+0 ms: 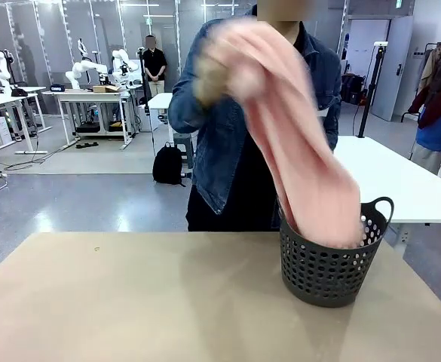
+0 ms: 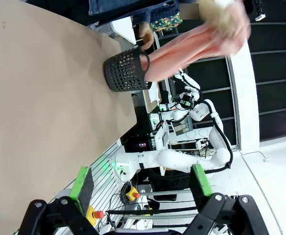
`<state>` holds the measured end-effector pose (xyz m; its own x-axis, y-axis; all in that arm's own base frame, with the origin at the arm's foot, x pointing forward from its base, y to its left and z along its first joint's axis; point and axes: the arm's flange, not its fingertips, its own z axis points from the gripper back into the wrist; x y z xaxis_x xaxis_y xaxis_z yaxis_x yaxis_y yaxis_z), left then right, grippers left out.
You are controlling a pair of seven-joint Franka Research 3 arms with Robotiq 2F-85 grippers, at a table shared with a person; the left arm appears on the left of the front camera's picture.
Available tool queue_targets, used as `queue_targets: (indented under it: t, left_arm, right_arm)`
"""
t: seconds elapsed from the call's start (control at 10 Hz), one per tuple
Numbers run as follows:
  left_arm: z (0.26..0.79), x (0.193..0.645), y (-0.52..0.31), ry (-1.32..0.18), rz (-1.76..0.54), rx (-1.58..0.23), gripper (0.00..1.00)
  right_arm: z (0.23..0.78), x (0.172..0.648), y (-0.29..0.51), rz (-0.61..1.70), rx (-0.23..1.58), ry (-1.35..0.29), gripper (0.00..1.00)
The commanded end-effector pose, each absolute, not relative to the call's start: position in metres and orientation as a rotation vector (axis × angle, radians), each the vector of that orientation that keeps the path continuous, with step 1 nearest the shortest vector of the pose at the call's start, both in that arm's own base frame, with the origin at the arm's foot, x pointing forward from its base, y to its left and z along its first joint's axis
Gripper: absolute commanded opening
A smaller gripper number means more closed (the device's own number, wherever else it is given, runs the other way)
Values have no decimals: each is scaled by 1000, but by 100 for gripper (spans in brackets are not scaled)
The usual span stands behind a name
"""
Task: Fold the towel.
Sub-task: Grab the top end of the 100 cm Hotel Towel extended by the human.
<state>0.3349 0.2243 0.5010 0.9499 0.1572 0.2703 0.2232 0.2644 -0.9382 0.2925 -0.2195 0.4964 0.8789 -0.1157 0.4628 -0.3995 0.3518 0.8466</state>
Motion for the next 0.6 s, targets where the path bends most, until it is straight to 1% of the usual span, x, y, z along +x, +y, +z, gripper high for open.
queue_targets:
  t: [0.0,0.5]
  left_arm:
    - [500,333,225,-341,-66,-1319,100]
    - [500,333,225,-341,-66,-1319,100]
  right_arm:
    - [498,293,-221,211,1214,-512,100]
    - [498,293,-221,211,1214,-512,100]
